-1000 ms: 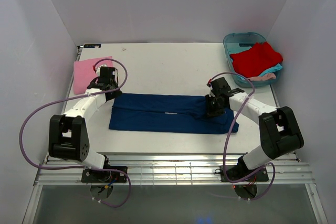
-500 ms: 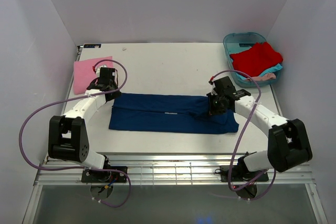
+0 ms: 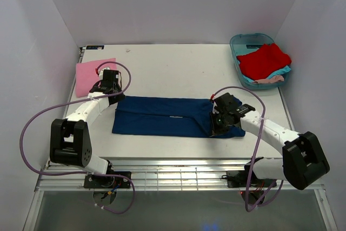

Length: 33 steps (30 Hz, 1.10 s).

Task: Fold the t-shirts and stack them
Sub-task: Fold the other side of the tshirt into a rectangle

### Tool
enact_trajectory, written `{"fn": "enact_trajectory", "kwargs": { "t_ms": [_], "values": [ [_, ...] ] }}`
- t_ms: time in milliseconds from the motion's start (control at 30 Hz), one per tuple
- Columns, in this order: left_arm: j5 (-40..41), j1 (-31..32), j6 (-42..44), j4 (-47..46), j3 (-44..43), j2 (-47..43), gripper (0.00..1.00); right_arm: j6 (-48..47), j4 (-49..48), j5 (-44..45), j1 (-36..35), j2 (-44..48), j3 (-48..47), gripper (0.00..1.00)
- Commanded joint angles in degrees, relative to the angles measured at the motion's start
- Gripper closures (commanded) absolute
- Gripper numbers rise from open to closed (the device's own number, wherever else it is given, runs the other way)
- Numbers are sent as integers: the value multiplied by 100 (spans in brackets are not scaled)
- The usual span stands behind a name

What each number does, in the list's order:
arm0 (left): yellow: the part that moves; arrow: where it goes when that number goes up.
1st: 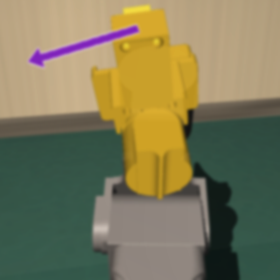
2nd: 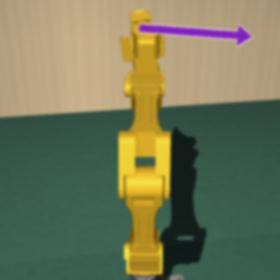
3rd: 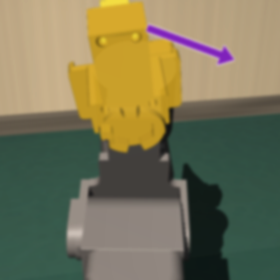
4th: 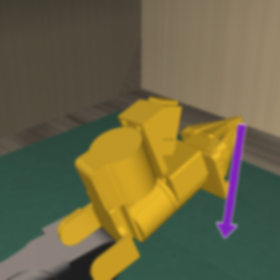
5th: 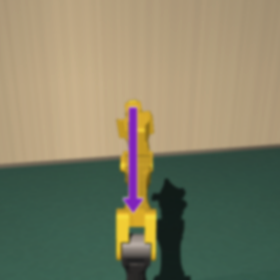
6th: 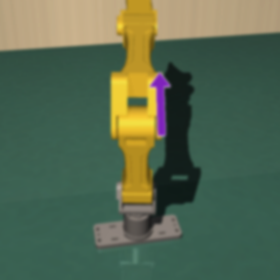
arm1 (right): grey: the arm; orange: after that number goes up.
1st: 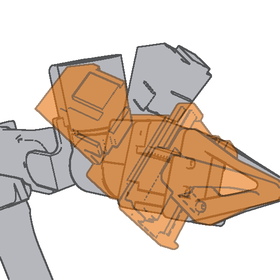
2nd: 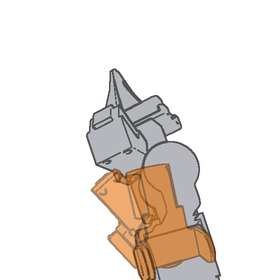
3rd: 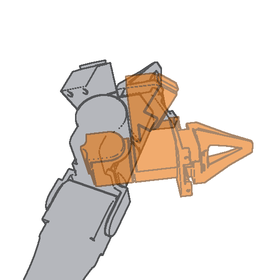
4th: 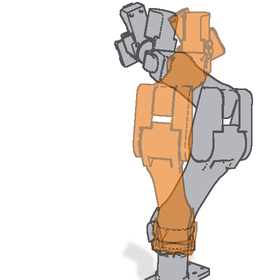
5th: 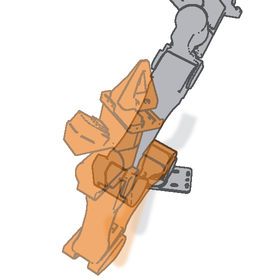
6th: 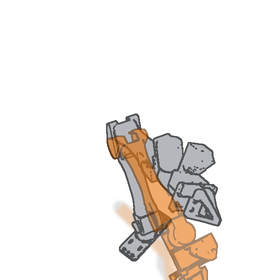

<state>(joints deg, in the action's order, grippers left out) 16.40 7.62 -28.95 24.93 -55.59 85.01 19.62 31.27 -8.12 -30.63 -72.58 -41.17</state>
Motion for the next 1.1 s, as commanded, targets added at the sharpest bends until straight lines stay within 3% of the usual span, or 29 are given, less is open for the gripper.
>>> {"fn": "enact_trajectory", "kwargs": {
  "t_ms": [0, 300, 400, 500, 600, 667, 700, 733, 833, 867, 1067],
  "values": [
    [-58, 3, -23, -93, 22, -46, 58, 279, -33, -120, -223, 130, 82, 92],
    [-146, 3, -41, -120, 57, -11, 57, 429, -86, -129, -540, -90, -128, 90],
    [-216, 3, -41, -120, 49, -2, 57, 429, -103, -155, -610, -195, -268, 67],
    [-418, 3, -84, -233, 49, -2, 58, 455, -112, 64, -628, -99, -462, 57],
    [-567, 29, -111, -549, 57, -2, 58, 447, -33, 1098, -593, -28, -909, 45],
    [-664, 64, -102, -725, -47, 111, 58, 403, -15, 1707, -462, -230, -1234, 52],
    [-760, 82, -102, -770, -109, 164, 59, 385, -15, 1787, -357, -326, -1323, 62],
    [-805, 99, -111, -831, -205, 226, 61, 368, -33, 1970, -190, -562, -1411, 90],
    [-928, 117, -93, -1042, -329, 551, 80, 254, -182, 2296, 74, -1072, -1640, 92],
    [-937, 117, -111, -1051, -416, 656, 100, 192, -243, 2358, 118, -1205, -1692, 92],
    [-1095, 152, -93, -1402, -409, 1245, 100, 69, -454, 2596, 602, -1970, -1991, 92]
  ]
}}
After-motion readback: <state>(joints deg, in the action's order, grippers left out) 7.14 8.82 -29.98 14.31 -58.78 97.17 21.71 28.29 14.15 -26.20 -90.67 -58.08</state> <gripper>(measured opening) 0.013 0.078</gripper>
